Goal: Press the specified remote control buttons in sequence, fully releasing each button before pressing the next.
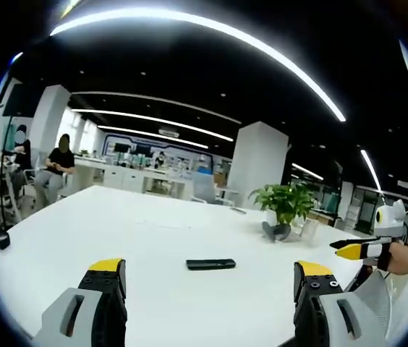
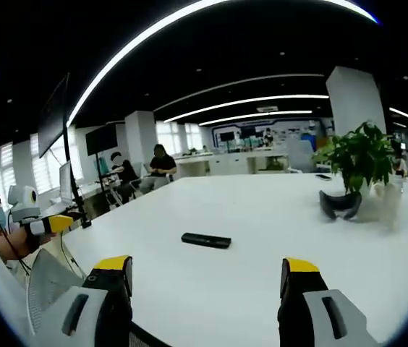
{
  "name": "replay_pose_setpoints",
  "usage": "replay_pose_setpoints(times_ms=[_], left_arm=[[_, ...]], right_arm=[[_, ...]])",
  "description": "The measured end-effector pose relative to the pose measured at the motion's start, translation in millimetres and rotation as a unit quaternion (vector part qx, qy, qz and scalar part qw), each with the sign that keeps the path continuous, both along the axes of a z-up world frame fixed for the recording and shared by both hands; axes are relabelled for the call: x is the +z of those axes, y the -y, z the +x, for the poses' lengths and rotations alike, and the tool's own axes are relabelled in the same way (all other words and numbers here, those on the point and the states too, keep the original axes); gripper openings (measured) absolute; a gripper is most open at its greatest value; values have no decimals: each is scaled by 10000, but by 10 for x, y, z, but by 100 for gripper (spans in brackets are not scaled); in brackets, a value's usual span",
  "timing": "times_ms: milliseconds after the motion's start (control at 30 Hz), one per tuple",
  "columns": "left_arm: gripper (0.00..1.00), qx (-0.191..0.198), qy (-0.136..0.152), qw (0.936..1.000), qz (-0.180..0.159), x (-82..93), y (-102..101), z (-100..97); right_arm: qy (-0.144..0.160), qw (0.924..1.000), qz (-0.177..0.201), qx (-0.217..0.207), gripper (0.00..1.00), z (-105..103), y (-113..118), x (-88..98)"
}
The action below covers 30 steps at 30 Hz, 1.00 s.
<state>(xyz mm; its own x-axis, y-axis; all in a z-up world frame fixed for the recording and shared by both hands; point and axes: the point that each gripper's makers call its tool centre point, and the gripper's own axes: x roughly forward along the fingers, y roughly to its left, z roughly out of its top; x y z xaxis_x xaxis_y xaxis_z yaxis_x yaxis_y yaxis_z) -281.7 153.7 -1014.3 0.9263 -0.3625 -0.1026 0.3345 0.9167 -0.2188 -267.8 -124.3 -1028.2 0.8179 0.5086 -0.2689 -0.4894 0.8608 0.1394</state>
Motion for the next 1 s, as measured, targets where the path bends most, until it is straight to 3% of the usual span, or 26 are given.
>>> replay_pose_setpoints(times_ms=[1000], left_arm=[[99,15,-2,10000,-18,-1,-2,59]], right_arm=[[-9,10000,18,-49,83,50,4,-10]])
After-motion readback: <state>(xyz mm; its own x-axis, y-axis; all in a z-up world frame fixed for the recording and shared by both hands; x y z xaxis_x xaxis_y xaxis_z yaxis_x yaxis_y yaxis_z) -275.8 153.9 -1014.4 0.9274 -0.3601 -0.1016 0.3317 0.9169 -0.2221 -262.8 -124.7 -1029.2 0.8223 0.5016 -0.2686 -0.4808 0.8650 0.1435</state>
